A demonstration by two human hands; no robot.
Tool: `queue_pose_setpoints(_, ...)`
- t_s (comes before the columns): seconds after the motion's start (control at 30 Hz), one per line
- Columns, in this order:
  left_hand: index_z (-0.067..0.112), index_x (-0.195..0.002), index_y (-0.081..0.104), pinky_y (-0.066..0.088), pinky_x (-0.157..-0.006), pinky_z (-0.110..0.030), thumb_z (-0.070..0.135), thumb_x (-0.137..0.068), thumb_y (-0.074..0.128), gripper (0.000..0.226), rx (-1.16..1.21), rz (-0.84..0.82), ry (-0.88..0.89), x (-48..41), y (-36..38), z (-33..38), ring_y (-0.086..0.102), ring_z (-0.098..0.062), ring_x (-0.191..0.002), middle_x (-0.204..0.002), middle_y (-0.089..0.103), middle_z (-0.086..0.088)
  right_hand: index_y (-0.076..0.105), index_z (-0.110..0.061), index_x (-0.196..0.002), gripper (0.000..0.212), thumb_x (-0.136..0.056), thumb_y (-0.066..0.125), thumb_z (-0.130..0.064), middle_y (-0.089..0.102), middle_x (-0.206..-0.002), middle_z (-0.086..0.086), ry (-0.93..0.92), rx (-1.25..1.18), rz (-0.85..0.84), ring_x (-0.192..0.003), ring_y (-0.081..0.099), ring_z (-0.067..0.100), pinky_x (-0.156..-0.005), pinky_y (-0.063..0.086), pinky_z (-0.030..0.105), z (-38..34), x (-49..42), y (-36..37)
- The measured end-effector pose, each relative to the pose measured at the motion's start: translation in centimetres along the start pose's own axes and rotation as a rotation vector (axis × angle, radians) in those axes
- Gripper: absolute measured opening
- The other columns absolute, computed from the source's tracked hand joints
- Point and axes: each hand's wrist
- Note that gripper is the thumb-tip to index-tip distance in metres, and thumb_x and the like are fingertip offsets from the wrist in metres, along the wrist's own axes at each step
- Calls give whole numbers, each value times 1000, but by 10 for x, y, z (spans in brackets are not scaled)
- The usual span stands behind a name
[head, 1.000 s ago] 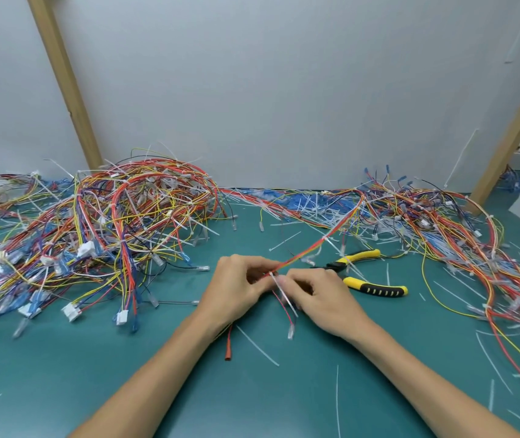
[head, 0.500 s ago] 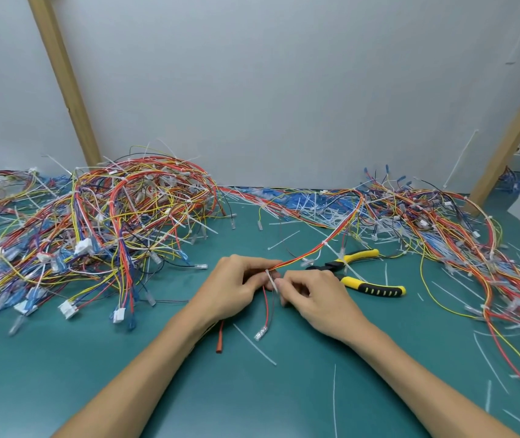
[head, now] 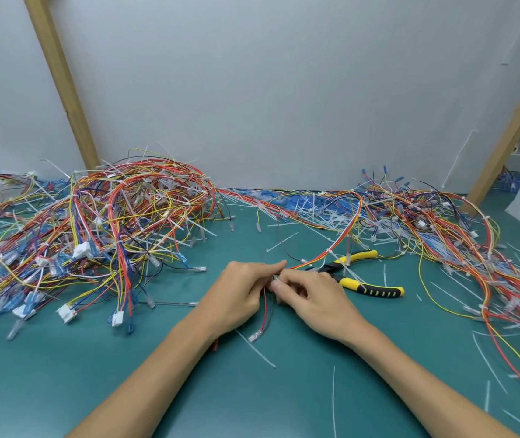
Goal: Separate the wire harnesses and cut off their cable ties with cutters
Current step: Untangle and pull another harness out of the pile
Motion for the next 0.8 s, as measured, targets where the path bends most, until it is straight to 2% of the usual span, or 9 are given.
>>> queue_pose_setpoints(0.17,24,-132,65,49,-86,-17,6,-100,49,39,63,-8,-29,0,-2,1,67,-5,-96,-99,76,4,52,-26,-65,38,-101,51,-39,56,-59,-6,-13,-63,13,-59,50,10,-65,42,37,-1,0,-2)
queue_pose_setpoints(0.23,27,-127,68,48,-79,-14,12,-100,53,35,60,21,-26,0,-2,2,68,-2,-86,-87,76,8,49,-26,-61,40,-100,53,-35,51,-56,-4,-14,-76,6,-56,46,10,-64,42,40,-1,0,-3)
queue_pose_setpoints(0.33,30,-118,73,50,-71,-18,18,-96,57,29,34,50,-50,-1,-4,4,66,-2,-73,-74,72,17,42,-16,-65,42,-101,52,-35,43,-57,-2,-6,-40,-35,-58,39,10,-64,41,45,-2,-1,-4)
queue_pose_setpoints(0.4,29,-111,76,40,-62,-7,20,-93,59,27,30,68,-50,-1,-4,7,61,6,-65,-64,64,30,37,-13,-67,43,-101,52,-33,37,-59,0,-9,-69,-49,-60,36,12,-61,36,44,-1,-1,-3)
queue_pose_setpoints(0.47,28,-107,78,34,-58,-3,18,-91,59,26,31,75,-42,-1,-4,11,55,10,-60,-60,58,37,34,-12,-65,44,-101,53,-28,32,-59,0,-23,-132,-58,-60,32,13,-60,29,40,-1,-1,-3)
queue_pose_setpoints(0.53,28,-106,78,33,-59,-2,16,-91,60,27,32,77,-36,-2,-3,13,54,12,-60,-66,63,35,33,-12,-63,45,-101,55,-23,28,-60,1,-39,-178,-62,-59,28,12,-59,25,37,-1,-1,-4)
queue_pose_setpoints(0.67,30,-107,78,33,-63,-1,15,-91,61,27,31,78,-46,-3,-2,13,55,14,-63,-82,75,16,32,-12,-61,46,-100,56,-18,25,-59,-3,-54,-223,-57,-57,24,9,-55,20,32,-1,-2,-4)
queue_pose_setpoints(0.8,31,-108,77,41,-71,-4,16,-92,60,28,68,36,-83,-3,-3,11,62,15,-78,-93,75,21,36,-10,-61,44,-99,56,-23,31,-58,9,-44,-221,-33,-57,29,17,-57,25,37,-3,0,-2)
Point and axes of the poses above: each hand's wrist, its own x-axis away from the middle knuckle, its own y-axis out of the palm, z = x × y
